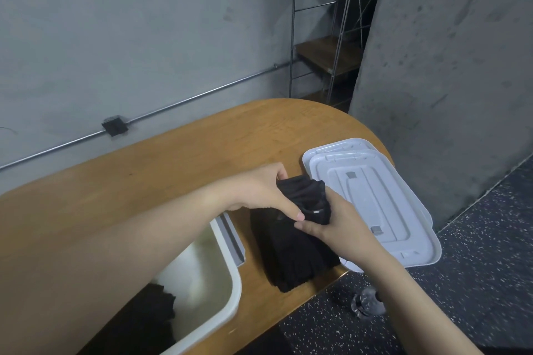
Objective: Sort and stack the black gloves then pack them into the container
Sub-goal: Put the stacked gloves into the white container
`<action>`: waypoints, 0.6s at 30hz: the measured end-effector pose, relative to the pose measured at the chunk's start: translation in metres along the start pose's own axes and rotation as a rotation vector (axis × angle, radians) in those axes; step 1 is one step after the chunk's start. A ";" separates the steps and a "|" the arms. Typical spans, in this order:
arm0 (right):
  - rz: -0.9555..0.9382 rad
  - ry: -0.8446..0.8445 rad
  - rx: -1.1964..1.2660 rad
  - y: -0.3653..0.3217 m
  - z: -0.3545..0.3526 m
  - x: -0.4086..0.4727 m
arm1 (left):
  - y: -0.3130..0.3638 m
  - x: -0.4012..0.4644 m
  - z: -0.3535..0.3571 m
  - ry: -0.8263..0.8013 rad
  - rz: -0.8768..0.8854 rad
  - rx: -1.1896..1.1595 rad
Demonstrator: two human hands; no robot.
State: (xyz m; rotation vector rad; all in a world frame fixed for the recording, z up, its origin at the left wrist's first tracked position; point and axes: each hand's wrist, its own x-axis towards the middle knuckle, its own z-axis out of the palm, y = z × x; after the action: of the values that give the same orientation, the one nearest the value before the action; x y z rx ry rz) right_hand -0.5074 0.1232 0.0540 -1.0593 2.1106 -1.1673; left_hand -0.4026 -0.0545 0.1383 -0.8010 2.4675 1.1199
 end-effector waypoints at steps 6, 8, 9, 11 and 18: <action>-0.002 -0.015 -0.027 -0.001 0.002 0.001 | 0.000 0.001 0.001 -0.027 -0.061 0.012; -0.016 -0.010 -0.021 0.001 0.004 0.002 | 0.001 0.001 0.001 -0.022 -0.074 0.028; -0.023 -0.010 -0.014 0.004 0.006 0.003 | 0.001 0.000 0.000 -0.023 -0.077 0.022; -0.031 -0.011 -0.007 0.004 0.007 0.004 | 0.002 0.002 0.001 -0.031 -0.077 -0.014; -0.004 -0.002 -0.017 0.001 0.005 0.003 | -0.001 0.006 0.004 -0.068 -0.080 -0.101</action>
State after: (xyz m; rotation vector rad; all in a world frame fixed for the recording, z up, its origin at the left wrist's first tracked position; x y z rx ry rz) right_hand -0.5062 0.1189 0.0506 -1.0727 2.1212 -1.1523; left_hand -0.4062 -0.0542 0.1319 -0.8677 2.3179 1.2305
